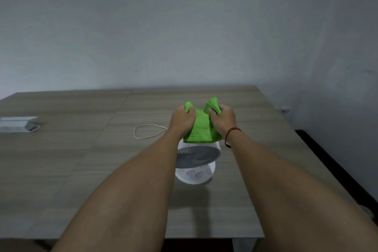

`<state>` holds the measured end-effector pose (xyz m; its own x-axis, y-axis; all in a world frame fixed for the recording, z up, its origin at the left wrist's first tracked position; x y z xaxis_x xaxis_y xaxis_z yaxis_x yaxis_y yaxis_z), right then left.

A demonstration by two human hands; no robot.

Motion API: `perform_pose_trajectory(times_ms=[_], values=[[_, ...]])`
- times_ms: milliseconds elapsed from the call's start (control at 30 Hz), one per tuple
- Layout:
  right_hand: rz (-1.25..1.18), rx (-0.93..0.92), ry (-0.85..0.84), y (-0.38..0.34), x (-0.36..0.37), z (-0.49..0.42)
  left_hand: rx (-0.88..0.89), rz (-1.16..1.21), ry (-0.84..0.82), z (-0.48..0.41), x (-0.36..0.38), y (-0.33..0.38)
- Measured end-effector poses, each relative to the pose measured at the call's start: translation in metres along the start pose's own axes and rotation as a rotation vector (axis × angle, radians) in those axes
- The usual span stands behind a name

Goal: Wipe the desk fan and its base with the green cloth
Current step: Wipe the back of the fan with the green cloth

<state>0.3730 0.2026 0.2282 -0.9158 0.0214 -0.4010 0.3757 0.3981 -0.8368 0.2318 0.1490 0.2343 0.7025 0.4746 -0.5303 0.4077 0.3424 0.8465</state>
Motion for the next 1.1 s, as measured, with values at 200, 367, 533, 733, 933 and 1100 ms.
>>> perform_pose_trajectory(times_ms=[200,367,533,733,933,1100], values=[[0.052,0.059,0.006,0.03,-0.016,0.009,0.057,-0.049,0.025,0.019,0.02,0.002],[0.039,0.225,-0.006,0.053,-0.014,0.011,0.043,-0.154,-0.032,0.013,0.032,-0.008],[0.019,0.342,0.002,0.072,0.0,0.016,0.098,-0.263,-0.069,0.003,0.035,-0.011],[0.02,0.419,0.005,0.093,0.015,0.027,0.148,-0.345,-0.141,-0.003,0.038,-0.016],[0.008,0.398,0.051,0.091,0.03,0.035,0.07,-0.466,0.097,-0.016,0.014,-0.034],[0.334,0.132,-0.138,0.088,0.042,0.042,-0.093,-0.647,-0.035,-0.028,0.02,-0.07]])
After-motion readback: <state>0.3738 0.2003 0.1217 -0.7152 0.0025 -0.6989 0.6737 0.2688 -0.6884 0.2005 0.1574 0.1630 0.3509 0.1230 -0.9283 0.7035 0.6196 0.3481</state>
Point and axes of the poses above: each hand's wrist, its own z-axis away from the middle knuckle, its own x-axis out of the palm, y = z × x, the point moved 5 cm from there along -z, towards the middle knuckle, and after that the axes turned 12 degrees about -x, right-handed, at the moved point
